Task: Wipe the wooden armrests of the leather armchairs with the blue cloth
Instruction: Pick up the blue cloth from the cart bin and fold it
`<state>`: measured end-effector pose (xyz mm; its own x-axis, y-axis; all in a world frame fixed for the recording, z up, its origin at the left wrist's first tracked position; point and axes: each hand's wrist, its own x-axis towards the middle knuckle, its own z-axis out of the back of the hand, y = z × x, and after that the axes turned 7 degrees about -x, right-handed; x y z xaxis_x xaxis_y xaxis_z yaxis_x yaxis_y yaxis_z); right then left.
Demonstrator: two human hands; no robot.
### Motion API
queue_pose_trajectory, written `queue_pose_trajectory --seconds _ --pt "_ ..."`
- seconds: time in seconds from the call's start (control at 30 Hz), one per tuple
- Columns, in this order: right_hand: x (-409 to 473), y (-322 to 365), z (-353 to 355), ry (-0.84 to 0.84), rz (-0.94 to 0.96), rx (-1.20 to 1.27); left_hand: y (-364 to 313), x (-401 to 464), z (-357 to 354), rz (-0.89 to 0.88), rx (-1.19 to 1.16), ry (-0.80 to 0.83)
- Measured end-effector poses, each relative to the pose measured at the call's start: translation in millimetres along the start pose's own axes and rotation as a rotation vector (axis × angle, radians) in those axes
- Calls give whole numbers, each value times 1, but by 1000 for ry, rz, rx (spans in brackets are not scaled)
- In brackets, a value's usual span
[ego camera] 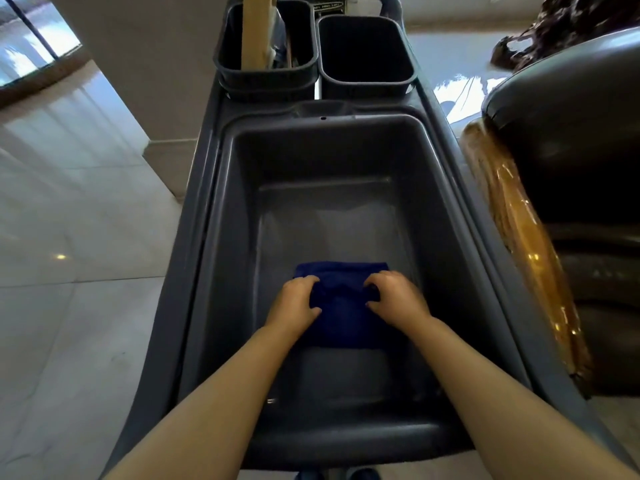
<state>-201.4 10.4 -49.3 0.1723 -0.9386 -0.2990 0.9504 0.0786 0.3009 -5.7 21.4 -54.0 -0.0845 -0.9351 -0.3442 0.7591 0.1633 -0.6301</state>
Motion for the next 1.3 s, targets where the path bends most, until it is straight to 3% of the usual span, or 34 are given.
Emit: queue_pose_trajectory --seconds 0.17,0.33,0.83,1.07,1.3 --pt "-4 -2 0 72 -81 69 9 1 11 88 -29 54" --pt "-6 -3 24 69 -129 152 -2 1 38 29 -13 87" --pt "-93 -24 191 -348 42 332 -152 -42 134 -347 -257 125" --pt "-164 -105 235 -434 41 312 -252 -79 87 -427 -238 138" --pt "-238 -239 244 -430 37 306 -341 -105 -35 -372 -307 162"
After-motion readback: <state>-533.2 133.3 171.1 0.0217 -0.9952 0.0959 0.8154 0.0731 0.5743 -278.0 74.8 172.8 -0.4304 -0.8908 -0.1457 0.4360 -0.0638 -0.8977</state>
